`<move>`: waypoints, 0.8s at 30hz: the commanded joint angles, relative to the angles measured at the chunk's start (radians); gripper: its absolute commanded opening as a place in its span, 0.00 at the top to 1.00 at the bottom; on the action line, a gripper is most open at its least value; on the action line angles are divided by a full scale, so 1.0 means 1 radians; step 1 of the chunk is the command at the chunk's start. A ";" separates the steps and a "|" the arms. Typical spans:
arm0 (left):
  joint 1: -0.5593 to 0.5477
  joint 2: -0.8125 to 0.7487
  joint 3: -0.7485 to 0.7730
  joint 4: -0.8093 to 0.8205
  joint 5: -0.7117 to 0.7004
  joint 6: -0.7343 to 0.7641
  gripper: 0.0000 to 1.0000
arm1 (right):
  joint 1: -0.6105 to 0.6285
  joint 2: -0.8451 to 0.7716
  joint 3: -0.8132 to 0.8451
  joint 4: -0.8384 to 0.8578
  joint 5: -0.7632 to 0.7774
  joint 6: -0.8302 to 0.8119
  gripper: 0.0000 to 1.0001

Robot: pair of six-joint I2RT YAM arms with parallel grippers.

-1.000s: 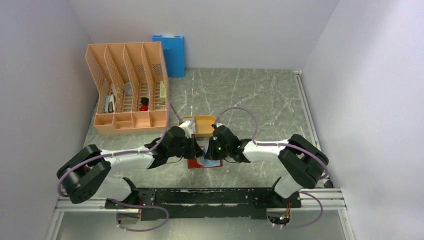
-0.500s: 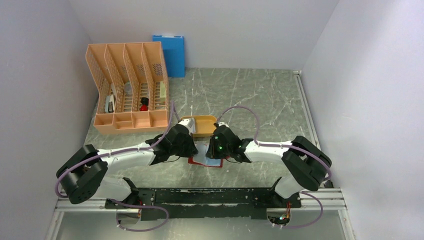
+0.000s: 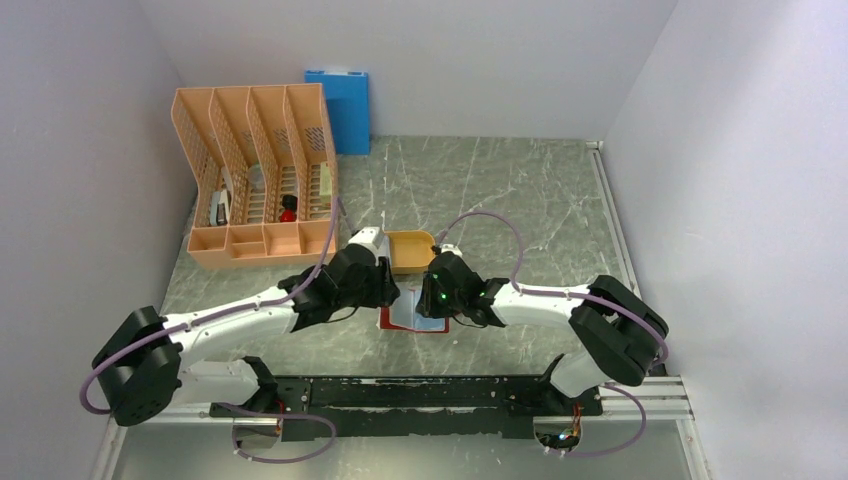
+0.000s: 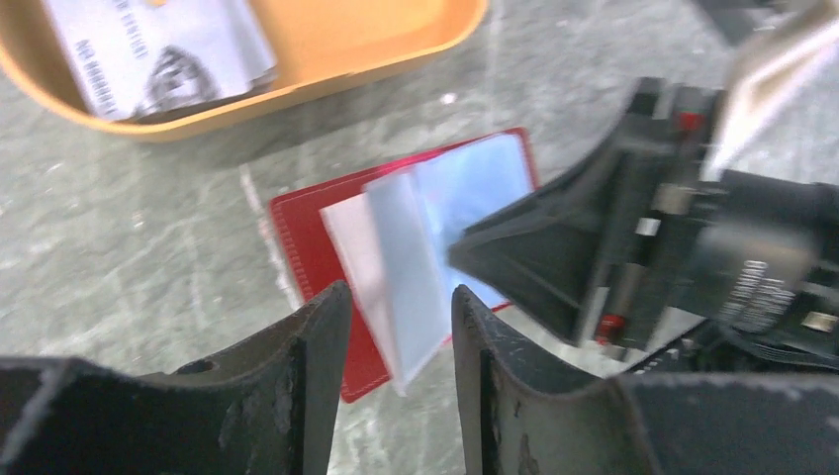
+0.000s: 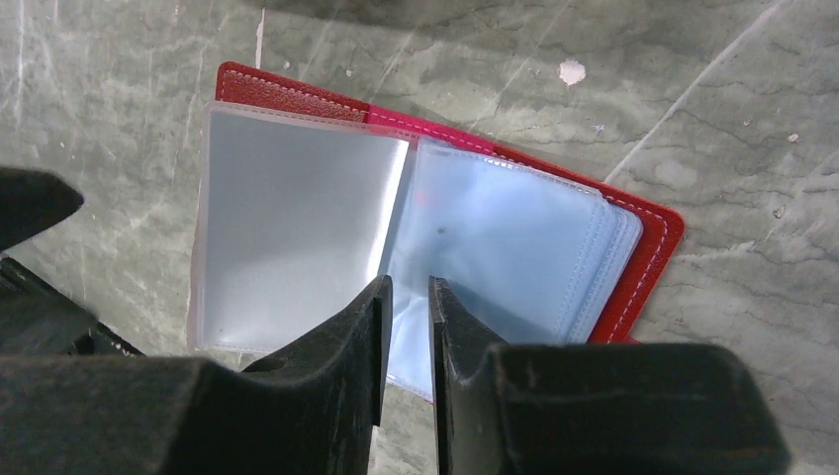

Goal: Put the credit cards into the card holder
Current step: Open the card holder at the center of the board.

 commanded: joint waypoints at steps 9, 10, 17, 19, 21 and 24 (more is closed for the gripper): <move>-0.041 0.130 0.009 0.173 0.055 -0.018 0.79 | -0.001 -0.002 -0.024 -0.148 0.047 -0.017 0.75; -0.043 0.148 0.006 0.163 0.045 -0.018 0.82 | -0.001 -0.012 -0.021 -0.154 0.044 -0.015 0.75; -0.043 0.167 -0.056 0.176 0.019 -0.029 0.93 | -0.002 -0.095 0.022 -0.205 0.021 -0.003 0.74; -0.043 0.162 -0.063 0.171 0.011 -0.028 0.94 | -0.002 -0.111 0.046 -0.225 0.021 -0.005 0.74; -0.042 0.160 -0.064 0.164 0.006 -0.026 0.94 | -0.001 -0.120 0.075 -0.250 0.026 -0.012 0.74; -0.043 0.151 -0.060 0.157 0.001 -0.025 0.95 | -0.001 -0.132 0.110 -0.276 0.028 -0.021 0.74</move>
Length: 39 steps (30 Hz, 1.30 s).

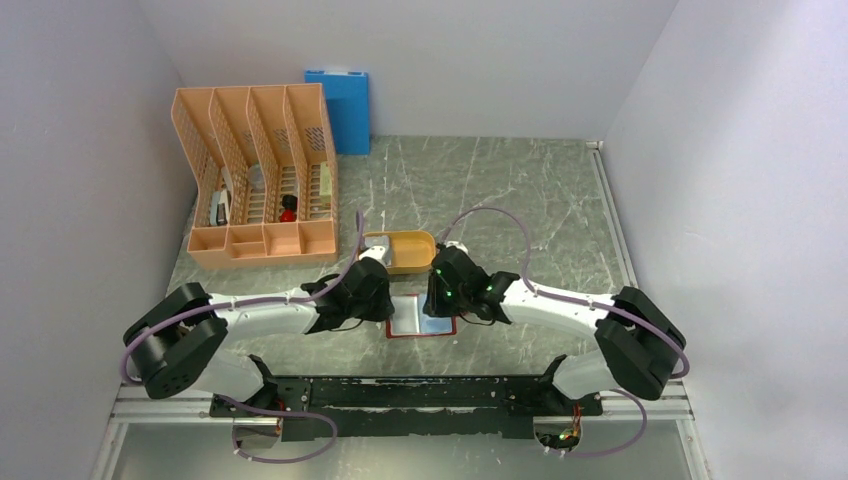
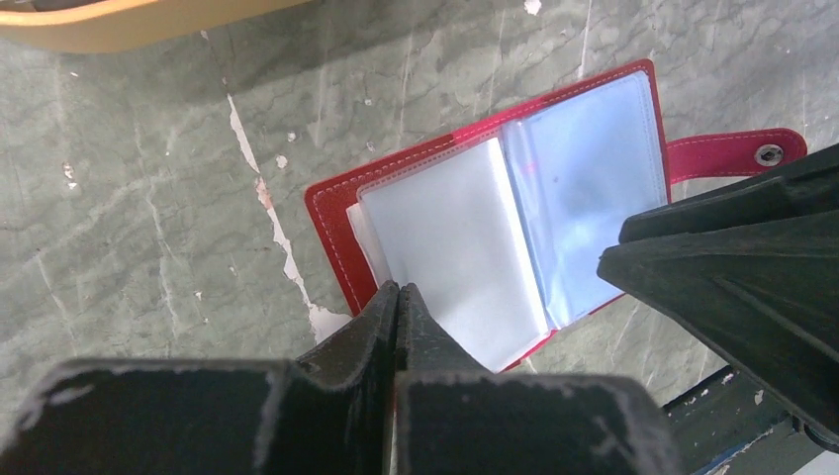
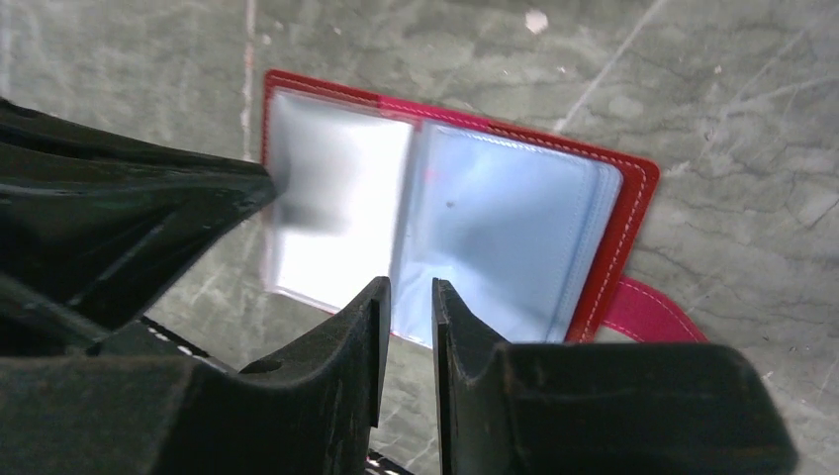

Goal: Put the credit cards into the card holder
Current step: Open the card holder at the center of the board.

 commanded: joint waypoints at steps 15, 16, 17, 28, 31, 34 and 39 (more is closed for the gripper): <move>0.003 -0.279 0.104 -0.151 -0.097 -0.001 0.62 | -0.085 -0.130 0.135 -0.002 -0.027 -0.033 0.71; 0.003 -0.299 0.108 -0.181 -0.126 0.001 0.62 | -0.086 -0.124 0.148 0.006 -0.024 -0.042 0.70; 0.004 -0.330 0.113 -0.210 -0.160 0.001 0.61 | -0.088 -0.115 0.162 0.016 -0.023 -0.046 0.70; 0.011 -0.620 0.021 -0.351 -0.390 -0.019 0.39 | -0.132 0.160 0.304 0.187 -0.049 0.023 0.43; 0.013 -0.626 0.008 -0.333 -0.333 -0.004 0.39 | -0.135 0.156 0.296 0.180 -0.028 0.008 0.43; 0.014 -0.618 -0.022 -0.251 -0.222 0.026 0.40 | -0.136 0.087 0.233 0.155 -0.023 -0.015 0.44; 0.012 -0.513 -0.055 -0.029 0.052 0.084 0.42 | -0.139 -0.027 0.093 0.078 -0.033 -0.021 0.49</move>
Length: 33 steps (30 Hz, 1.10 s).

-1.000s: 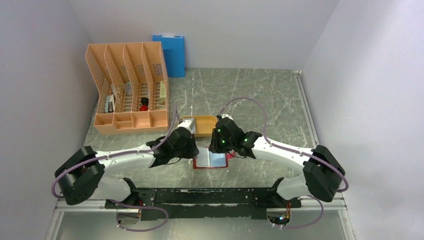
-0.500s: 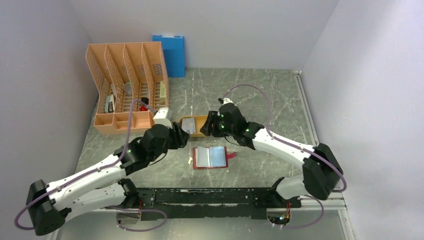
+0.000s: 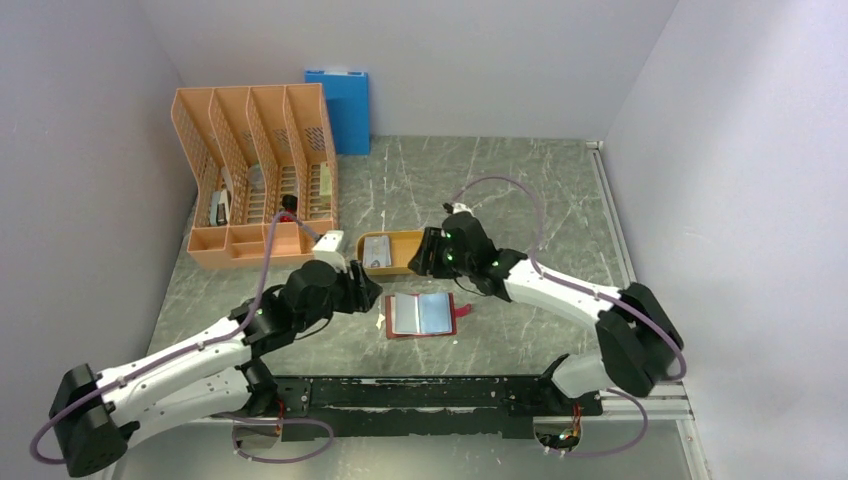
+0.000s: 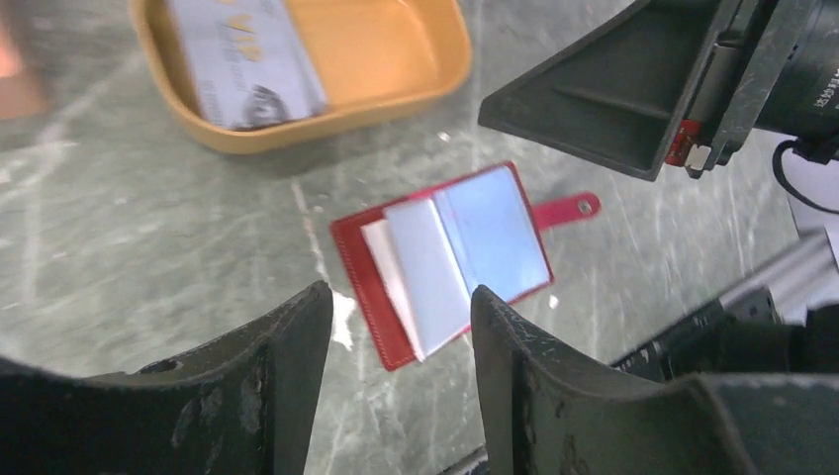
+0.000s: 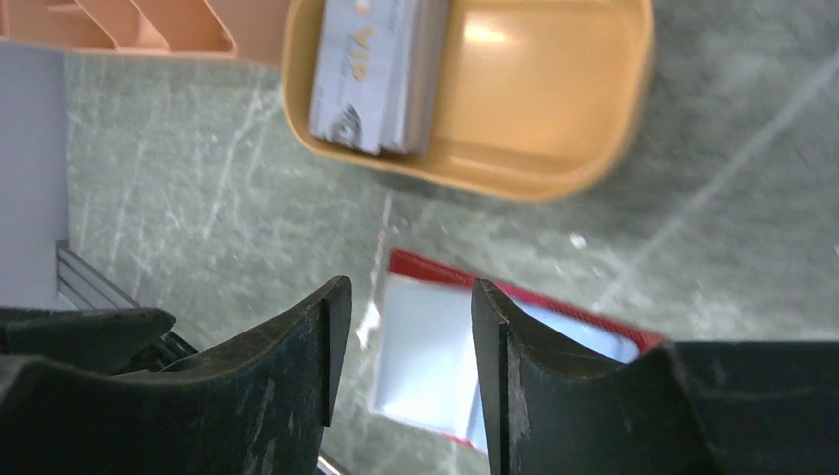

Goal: Put the credit cards into the card holder
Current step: Open the card holder at the center of the board.

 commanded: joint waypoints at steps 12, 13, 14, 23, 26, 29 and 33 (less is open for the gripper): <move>-0.017 0.341 -0.009 0.420 0.376 0.004 0.50 | -0.007 -0.378 -0.363 -0.172 -0.010 0.061 0.60; -0.020 0.359 -0.006 0.434 0.383 -0.003 0.50 | -0.007 -0.378 -0.373 -0.165 -0.017 0.064 0.62; -0.021 0.378 -0.003 0.452 0.393 -0.010 0.51 | -0.007 -0.378 -0.379 -0.157 -0.023 0.065 0.62; -0.045 0.571 0.070 0.467 0.406 -0.030 0.55 | -0.008 -0.353 -0.389 -0.178 0.020 0.077 0.68; -0.045 0.587 0.066 0.453 0.381 -0.032 0.57 | -0.008 -0.358 -0.400 -0.195 0.021 0.074 0.71; -0.045 0.595 0.061 0.437 0.356 -0.029 0.59 | -0.008 -0.353 -0.408 -0.200 0.018 0.068 0.73; -0.045 0.603 0.053 0.426 0.340 -0.029 0.59 | -0.007 -0.334 -0.408 -0.206 0.013 0.058 0.74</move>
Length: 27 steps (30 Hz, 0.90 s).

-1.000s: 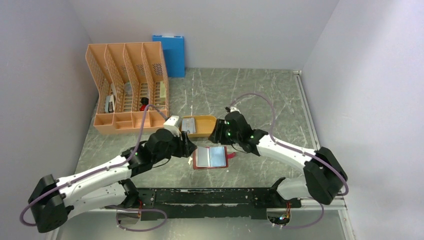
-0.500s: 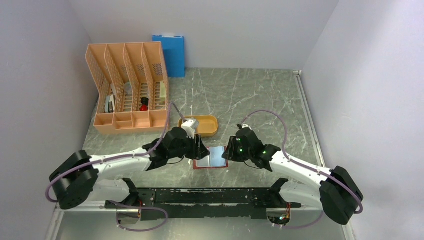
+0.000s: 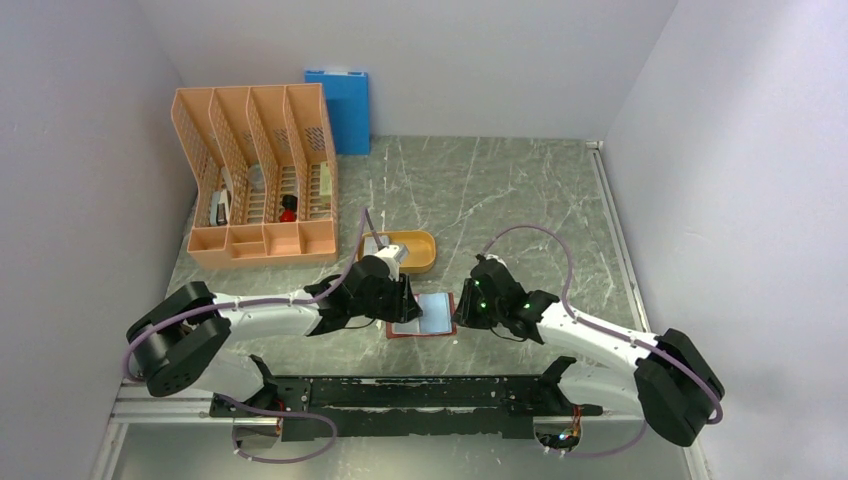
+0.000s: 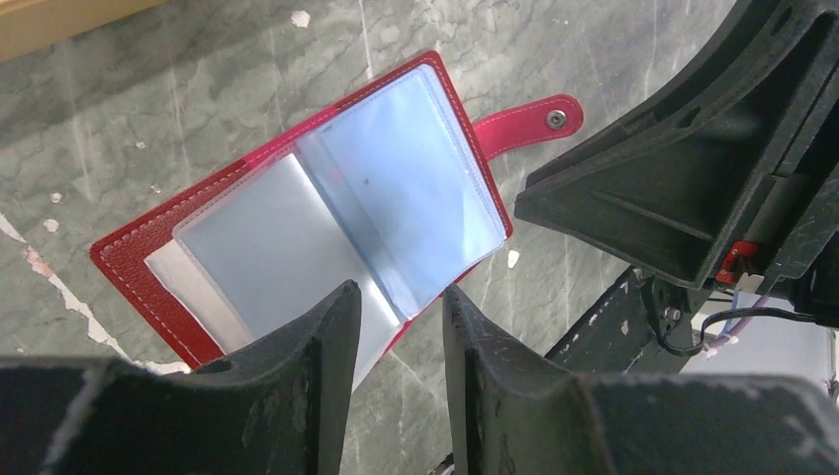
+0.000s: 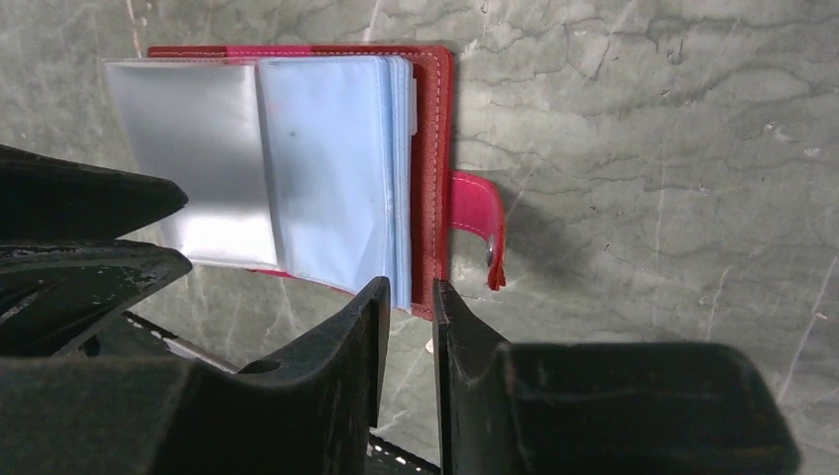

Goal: Put the credit cards into the card holder
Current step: Open the card holder at the center of the board.

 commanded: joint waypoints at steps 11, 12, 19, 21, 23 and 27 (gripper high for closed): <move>-0.006 0.016 0.017 -0.003 -0.041 -0.003 0.60 | -0.004 0.078 0.008 0.004 -0.047 -0.037 0.73; -0.005 0.017 0.017 -0.003 -0.041 -0.002 0.60 | -0.003 0.083 0.010 0.004 -0.051 -0.037 0.73; -0.005 0.015 0.018 -0.005 -0.039 -0.001 0.58 | 0.008 0.088 0.015 0.019 -0.068 -0.044 0.69; -0.005 0.013 0.019 -0.005 -0.040 0.001 0.58 | 0.013 0.099 0.018 0.022 -0.070 -0.045 0.68; -0.005 0.015 0.020 -0.005 -0.039 0.001 0.58 | 0.016 0.104 0.020 0.028 -0.073 -0.043 0.67; -0.005 0.016 0.017 -0.004 -0.036 -0.001 0.58 | 0.019 0.104 0.023 0.032 -0.074 -0.039 0.66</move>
